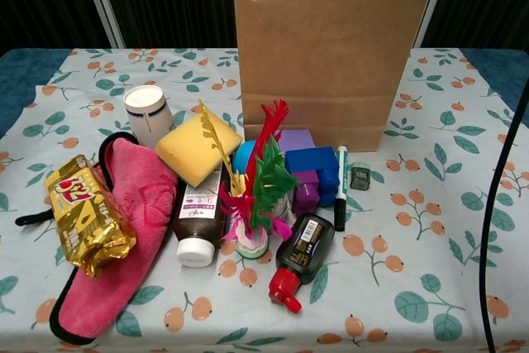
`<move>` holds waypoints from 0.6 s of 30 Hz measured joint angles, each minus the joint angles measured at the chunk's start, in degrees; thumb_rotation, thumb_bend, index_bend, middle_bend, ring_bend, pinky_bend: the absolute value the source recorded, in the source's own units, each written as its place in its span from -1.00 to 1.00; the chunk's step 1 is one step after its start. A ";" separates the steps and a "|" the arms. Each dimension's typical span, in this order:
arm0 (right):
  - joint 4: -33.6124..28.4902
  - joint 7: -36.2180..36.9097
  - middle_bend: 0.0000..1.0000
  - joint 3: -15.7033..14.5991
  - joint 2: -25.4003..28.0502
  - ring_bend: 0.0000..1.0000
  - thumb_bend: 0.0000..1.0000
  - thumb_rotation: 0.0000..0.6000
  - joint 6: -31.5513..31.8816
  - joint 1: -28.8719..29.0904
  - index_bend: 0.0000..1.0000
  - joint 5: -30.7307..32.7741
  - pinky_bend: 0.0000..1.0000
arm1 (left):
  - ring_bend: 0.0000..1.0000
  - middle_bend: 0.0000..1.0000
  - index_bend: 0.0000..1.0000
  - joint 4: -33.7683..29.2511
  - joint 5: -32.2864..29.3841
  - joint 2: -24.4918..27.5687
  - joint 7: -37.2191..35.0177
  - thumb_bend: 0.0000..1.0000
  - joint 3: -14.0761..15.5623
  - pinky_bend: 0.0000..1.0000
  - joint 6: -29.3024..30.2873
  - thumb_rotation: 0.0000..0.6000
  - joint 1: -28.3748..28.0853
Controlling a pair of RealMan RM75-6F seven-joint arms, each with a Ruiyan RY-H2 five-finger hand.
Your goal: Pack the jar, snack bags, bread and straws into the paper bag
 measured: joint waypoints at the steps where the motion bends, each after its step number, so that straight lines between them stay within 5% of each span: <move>1: 0.40 0.36 0.08 -0.25 -0.04 -0.21 -0.64 1.00 -0.29 -0.18 0.23 0.13 -0.56 | -0.93 -0.74 -0.83 0.10 0.04 -0.07 0.02 -0.94 0.06 -0.69 -0.01 1.00 -0.01; 18: 7.26 4.66 0.03 -5.50 -1.61 -0.22 -0.66 1.00 -3.97 -4.23 0.22 0.15 -0.56 | -0.93 -0.74 -0.83 0.14 0.19 0.06 0.25 -0.94 0.43 -0.69 0.22 1.00 0.21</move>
